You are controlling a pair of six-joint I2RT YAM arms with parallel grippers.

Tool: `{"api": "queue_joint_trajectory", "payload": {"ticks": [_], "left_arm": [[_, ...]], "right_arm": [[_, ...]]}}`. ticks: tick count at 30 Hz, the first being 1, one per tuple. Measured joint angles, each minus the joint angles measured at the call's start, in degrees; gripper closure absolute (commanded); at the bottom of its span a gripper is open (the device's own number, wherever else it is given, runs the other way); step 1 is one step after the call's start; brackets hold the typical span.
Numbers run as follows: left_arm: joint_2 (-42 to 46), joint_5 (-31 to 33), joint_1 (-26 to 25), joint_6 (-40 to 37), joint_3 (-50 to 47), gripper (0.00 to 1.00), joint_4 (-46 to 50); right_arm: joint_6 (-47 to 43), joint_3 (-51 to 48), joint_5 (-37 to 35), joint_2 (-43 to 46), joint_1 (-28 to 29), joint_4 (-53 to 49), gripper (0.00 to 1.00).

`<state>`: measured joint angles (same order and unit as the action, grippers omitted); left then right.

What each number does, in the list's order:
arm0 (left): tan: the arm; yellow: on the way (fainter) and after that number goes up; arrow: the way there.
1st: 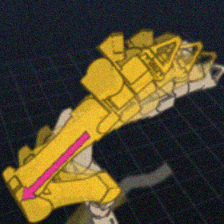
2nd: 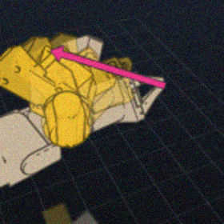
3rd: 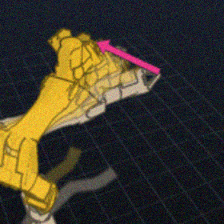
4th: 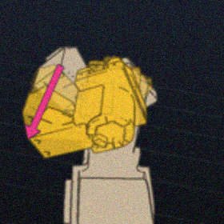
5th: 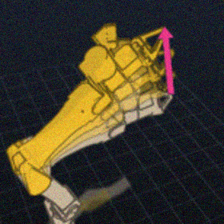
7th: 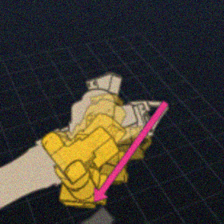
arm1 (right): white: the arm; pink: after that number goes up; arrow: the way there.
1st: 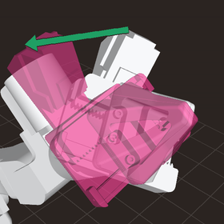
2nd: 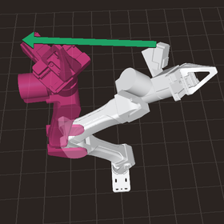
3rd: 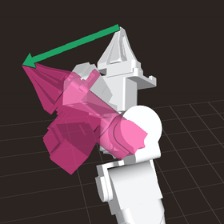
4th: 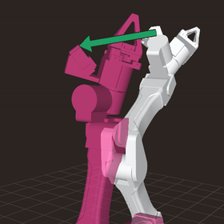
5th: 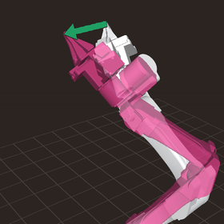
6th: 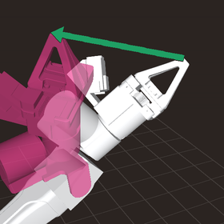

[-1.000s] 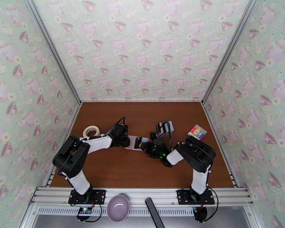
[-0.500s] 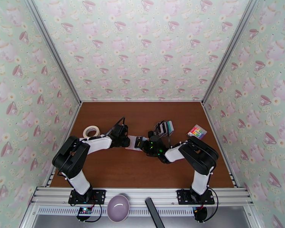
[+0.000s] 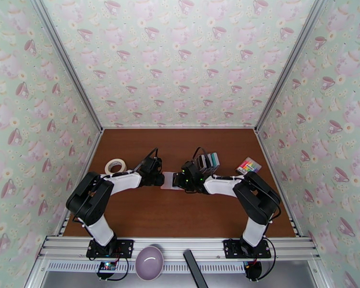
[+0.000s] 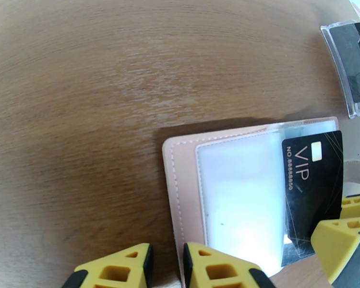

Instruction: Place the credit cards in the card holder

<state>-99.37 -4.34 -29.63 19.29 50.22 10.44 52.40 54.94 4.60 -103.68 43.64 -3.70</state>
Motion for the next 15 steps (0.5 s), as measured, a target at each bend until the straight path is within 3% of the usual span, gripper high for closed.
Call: {"api": "queue_joint_trajectory", "payload": {"ticks": [15], "left_arm": [[-0.1, 0.6, -0.5, 0.0, 0.0, 0.75, -0.2]], "right_arm": [[-7.8, 15.1, -6.0, -6.4, 2.6, -20.6, 0.7]]}}
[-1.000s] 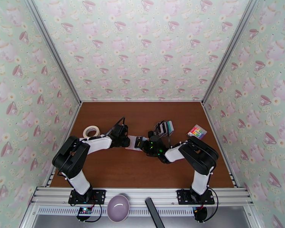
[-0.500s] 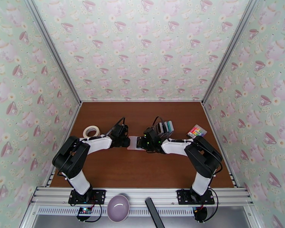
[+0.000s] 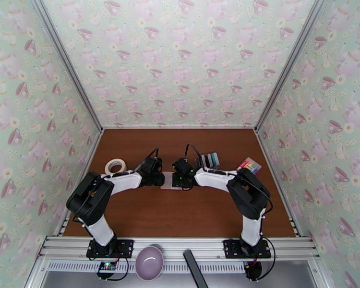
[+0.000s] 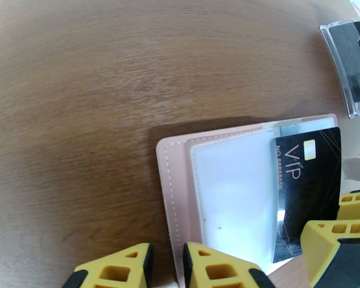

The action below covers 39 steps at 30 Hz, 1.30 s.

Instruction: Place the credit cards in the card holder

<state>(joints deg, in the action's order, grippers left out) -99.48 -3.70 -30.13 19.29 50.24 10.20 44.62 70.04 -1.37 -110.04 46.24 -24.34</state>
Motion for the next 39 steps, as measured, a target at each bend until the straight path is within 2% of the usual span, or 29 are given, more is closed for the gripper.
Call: {"api": "queue_joint_trajectory", "payload": {"ticks": [10, 15, 18, 39], "left_arm": [[-0.3, 0.4, -0.3, 0.0, 0.1, 0.75, -0.2], [-0.3, 0.4, -0.3, 0.0, 0.2, 0.75, -0.2], [-0.4, 0.4, -0.3, 0.0, 0.3, 0.75, -0.2], [-0.7, 0.4, -0.5, 0.2, 0.5, 0.76, -0.4]], "right_arm": [[-4.4, 6.4, -1.0, -3.1, 0.6, -7.4, 0.68], [-5.5, 7.0, -0.9, -3.5, 0.7, -8.8, 0.56], [-6.1, 7.6, -1.0, -3.5, 0.9, -10.1, 0.54], [-9.1, 13.9, -4.6, -6.5, 1.0, -17.1, 0.52]]}}
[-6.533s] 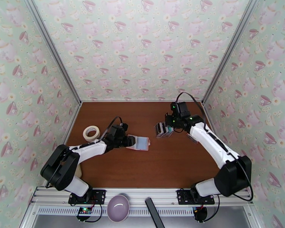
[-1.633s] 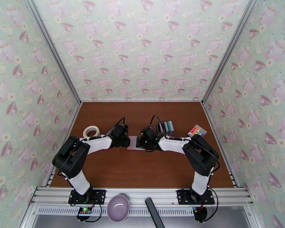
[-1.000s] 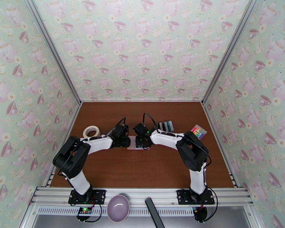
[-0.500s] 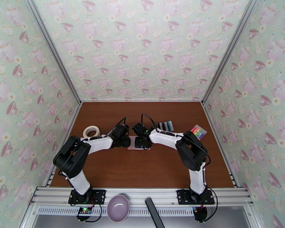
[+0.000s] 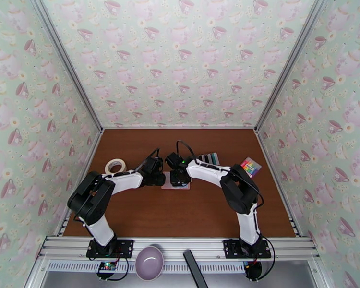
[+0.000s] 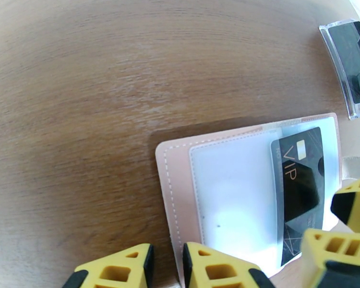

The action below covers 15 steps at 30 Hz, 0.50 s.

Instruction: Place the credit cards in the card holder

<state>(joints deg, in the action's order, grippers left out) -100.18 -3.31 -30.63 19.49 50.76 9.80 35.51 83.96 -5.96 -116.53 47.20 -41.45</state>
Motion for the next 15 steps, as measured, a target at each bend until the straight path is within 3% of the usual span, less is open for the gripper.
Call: {"api": "queue_joint_trajectory", "payload": {"ticks": [15], "left_arm": [[-0.1, 0.0, 0.0, 0.0, 0.0, 0.76, -0.2]], "right_arm": [[-0.2, 0.0, -0.7, 0.0, -0.6, 0.0, 0.52]]}}
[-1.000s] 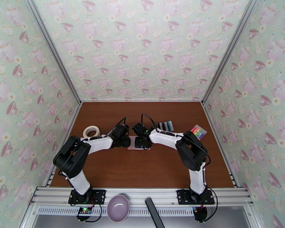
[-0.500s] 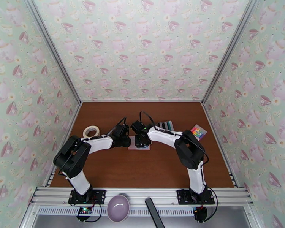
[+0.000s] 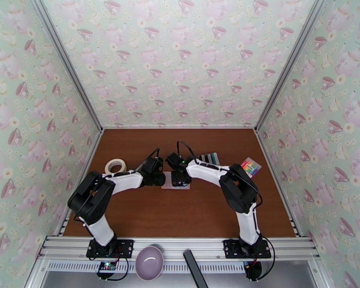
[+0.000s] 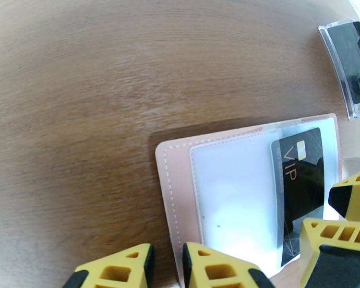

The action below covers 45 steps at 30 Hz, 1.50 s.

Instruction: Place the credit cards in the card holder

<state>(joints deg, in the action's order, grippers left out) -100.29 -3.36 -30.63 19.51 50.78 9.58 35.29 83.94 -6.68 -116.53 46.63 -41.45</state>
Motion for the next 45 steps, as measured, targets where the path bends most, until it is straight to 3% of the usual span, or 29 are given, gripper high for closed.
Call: {"api": "queue_joint_trajectory", "payload": {"ticks": [25, 31, 38, 41, 45], "left_arm": [[-0.4, -1.4, 0.0, 1.7, -0.4, 0.72, -2.0], [-0.3, -2.3, 0.2, 3.3, -1.0, 0.62, -3.5], [0.3, -3.1, 0.3, 4.4, -2.2, 0.59, -5.3], [0.9, -3.5, 0.5, 4.5, -3.3, 0.63, -6.7], [1.3, -4.5, 1.5, 4.5, -4.7, 0.78, -8.5]], "right_arm": [[1.3, -0.9, 11.2, -0.1, -1.4, 7.5, 0.48], [2.2, -1.5, 13.4, 0.0, -2.5, 7.9, 0.48], [3.5, -2.8, 15.2, 0.4, -3.5, 8.9, 0.48], [4.1, -3.8, 16.0, 0.6, -3.8, 10.4, 0.49], [4.8, -4.7, 16.7, 0.6, -3.9, 13.9, 0.51]]}}
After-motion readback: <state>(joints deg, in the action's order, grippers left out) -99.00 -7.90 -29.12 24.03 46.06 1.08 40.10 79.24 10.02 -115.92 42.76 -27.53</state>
